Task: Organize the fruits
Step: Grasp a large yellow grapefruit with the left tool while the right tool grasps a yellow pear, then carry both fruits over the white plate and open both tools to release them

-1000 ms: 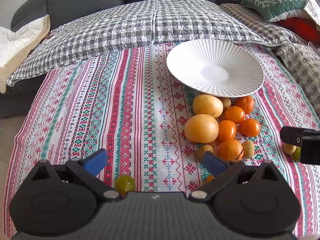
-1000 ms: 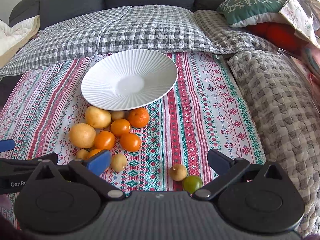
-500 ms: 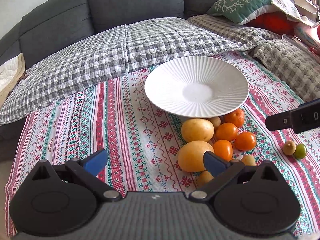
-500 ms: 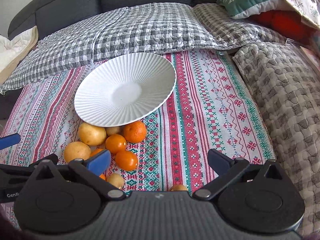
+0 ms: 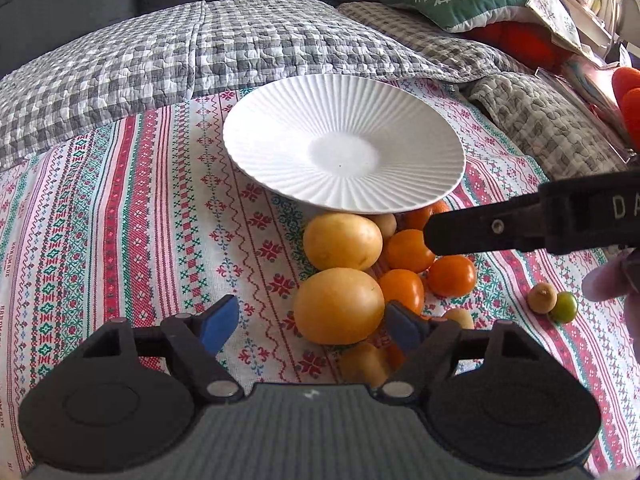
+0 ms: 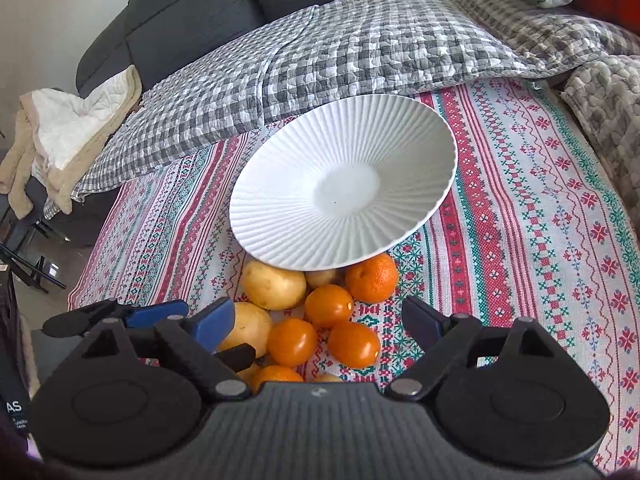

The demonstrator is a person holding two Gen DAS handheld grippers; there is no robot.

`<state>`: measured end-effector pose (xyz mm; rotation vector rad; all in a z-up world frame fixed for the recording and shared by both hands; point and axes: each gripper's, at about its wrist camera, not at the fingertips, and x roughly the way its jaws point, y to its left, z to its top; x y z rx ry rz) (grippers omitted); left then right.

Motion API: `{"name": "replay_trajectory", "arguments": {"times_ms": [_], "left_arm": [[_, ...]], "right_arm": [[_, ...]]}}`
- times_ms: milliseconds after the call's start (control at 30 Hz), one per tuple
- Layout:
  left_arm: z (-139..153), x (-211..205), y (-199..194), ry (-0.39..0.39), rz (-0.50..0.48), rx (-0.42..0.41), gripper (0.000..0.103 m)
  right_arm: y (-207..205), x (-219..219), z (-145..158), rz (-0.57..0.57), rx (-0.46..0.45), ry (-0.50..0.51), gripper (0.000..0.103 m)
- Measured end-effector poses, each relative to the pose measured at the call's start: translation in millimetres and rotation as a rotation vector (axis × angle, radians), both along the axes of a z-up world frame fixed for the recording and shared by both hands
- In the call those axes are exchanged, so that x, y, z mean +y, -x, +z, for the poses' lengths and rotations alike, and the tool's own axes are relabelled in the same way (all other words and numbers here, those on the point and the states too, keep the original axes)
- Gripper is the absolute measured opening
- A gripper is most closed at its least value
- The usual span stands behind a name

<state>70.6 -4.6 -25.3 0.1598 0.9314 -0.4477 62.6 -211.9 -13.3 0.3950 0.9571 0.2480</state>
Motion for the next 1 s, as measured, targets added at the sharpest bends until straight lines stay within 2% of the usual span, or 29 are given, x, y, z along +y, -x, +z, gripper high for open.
{"name": "replay_trajectory", "arguments": {"times_ms": [133,233,333,533,667,833,1000], "left_arm": [[-5,-5,-3,0.007,-0.006,0.023,0.057],[-4,-3,-3,0.039,-0.012,0.031,0.039],[-1,-1,-2,0.018,0.007,0.029,0.038],[4,6,3,-0.035,-0.012,0.033,0.038],[4,20,1,-0.018,0.017,0.061,0.038],[6,30,4,-0.027,0.032,0.065,0.038],[8,37,6,-0.033,0.039,0.079,0.038]], "right_arm": [[-8,2,-6,-0.019,0.026,-0.054,0.081],[-11,7,-8,-0.024,0.033,-0.078,0.078],[-12,9,-12,-0.051,0.044,-0.097,0.071],[-18,23,-18,-0.036,0.061,-0.146,0.064],[-24,30,-22,-0.058,0.070,-0.167,0.062],[-28,45,-25,-0.040,0.085,-0.107,0.059],[-28,61,-29,-0.019,0.076,-0.007,0.059]]}}
